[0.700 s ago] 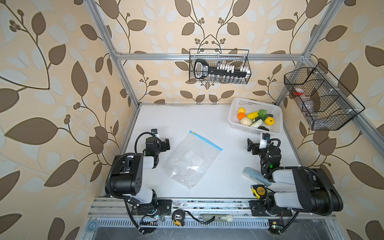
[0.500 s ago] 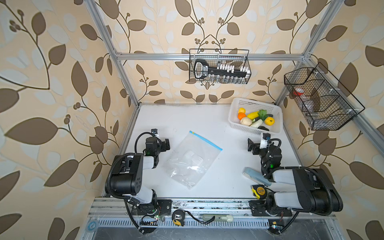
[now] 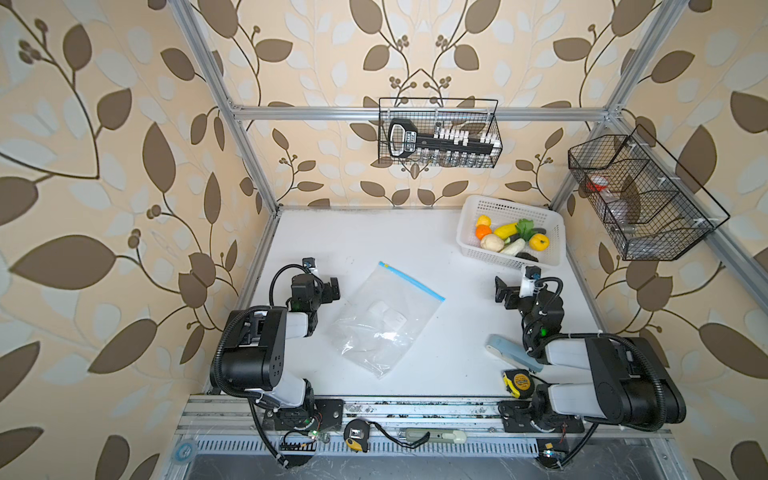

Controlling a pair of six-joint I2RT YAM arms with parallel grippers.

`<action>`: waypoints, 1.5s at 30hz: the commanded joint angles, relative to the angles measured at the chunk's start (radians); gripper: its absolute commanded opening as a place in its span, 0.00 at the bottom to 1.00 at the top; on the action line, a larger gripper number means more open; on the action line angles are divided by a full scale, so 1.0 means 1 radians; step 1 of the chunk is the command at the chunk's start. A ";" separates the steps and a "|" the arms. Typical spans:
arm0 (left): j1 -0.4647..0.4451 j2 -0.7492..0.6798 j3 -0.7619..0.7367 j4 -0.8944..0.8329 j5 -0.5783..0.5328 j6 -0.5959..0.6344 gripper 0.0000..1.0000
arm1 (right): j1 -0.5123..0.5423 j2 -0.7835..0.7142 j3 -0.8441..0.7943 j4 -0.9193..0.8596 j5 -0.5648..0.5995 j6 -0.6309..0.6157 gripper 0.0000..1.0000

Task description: Place the food in the zip-top bag and seal the zipper

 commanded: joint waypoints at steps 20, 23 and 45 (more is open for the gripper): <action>0.011 -0.029 0.002 0.041 -0.015 -0.005 0.99 | 0.023 -0.013 0.001 0.017 0.086 0.002 1.00; 0.010 -0.029 0.003 0.041 -0.015 -0.005 0.99 | 0.027 -0.014 0.002 0.015 0.097 -0.002 1.00; 0.005 -0.077 0.036 -0.064 -0.114 -0.040 0.99 | 0.131 -0.026 -0.065 0.141 0.344 -0.030 1.00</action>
